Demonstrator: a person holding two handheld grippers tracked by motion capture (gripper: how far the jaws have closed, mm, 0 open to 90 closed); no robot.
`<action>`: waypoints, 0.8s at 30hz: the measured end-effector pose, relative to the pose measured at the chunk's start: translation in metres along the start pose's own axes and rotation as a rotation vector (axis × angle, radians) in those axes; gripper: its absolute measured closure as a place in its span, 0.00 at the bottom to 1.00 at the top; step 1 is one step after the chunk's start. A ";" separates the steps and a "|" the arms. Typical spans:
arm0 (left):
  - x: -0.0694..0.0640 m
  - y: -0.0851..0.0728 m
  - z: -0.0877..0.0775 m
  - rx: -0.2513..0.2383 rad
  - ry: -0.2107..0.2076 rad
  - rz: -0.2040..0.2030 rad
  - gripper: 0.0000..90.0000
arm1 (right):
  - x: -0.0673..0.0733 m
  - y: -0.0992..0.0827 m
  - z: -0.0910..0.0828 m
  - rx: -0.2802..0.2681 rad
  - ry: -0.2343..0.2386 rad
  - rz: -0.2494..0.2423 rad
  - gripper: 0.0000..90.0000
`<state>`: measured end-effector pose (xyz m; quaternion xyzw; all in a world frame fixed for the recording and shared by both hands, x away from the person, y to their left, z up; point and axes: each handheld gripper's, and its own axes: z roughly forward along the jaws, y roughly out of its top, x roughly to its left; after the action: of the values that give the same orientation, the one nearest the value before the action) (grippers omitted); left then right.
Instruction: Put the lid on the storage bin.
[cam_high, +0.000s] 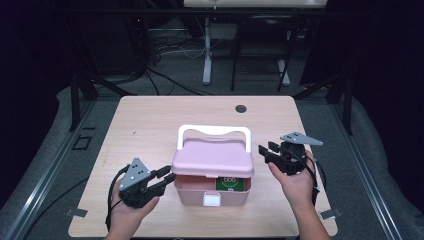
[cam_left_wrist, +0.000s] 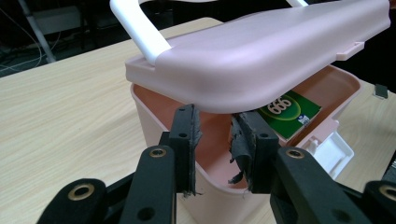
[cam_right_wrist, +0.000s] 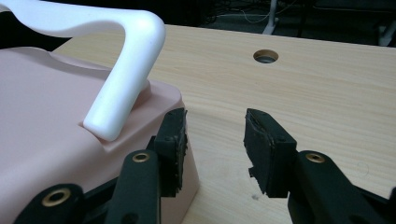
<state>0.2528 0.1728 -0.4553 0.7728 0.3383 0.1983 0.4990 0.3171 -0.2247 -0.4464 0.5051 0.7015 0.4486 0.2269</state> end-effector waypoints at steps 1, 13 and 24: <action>0.000 -0.002 0.000 0.010 0.000 0.001 0.78 | 0.000 0.000 0.000 -0.004 -0.001 0.000 0.65; -0.002 -0.013 0.001 0.024 -0.009 -0.012 0.79 | -0.002 -0.001 0.001 0.004 -0.001 0.000 0.65; -0.003 -0.020 0.003 0.047 -0.015 -0.017 0.80 | -0.003 -0.002 0.001 0.023 -0.003 0.001 0.65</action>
<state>0.2461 0.1738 -0.4745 0.7828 0.3456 0.1801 0.4851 0.3179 -0.2272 -0.4484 0.5086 0.7061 0.4399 0.2220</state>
